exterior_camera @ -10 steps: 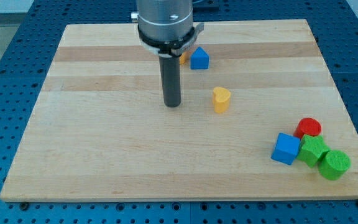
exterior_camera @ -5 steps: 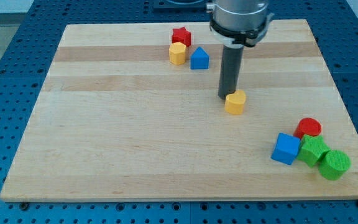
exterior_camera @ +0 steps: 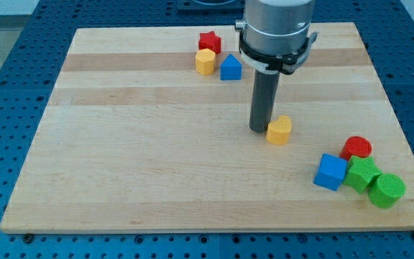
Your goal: Move the blue cube to the top right
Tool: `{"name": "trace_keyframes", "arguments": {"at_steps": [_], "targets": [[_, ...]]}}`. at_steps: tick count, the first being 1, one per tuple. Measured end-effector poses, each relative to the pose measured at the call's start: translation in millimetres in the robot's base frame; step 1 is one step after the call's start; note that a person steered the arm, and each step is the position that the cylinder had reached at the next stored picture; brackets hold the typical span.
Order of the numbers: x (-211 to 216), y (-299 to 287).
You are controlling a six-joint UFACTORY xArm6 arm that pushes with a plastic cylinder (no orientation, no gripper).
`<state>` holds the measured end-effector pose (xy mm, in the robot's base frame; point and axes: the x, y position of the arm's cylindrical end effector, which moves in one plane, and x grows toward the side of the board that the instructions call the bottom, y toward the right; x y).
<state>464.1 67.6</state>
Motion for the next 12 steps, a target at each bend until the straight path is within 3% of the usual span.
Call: {"name": "trace_keyframes", "arguments": {"at_steps": [12], "targets": [[26.0, 91.9]]}}
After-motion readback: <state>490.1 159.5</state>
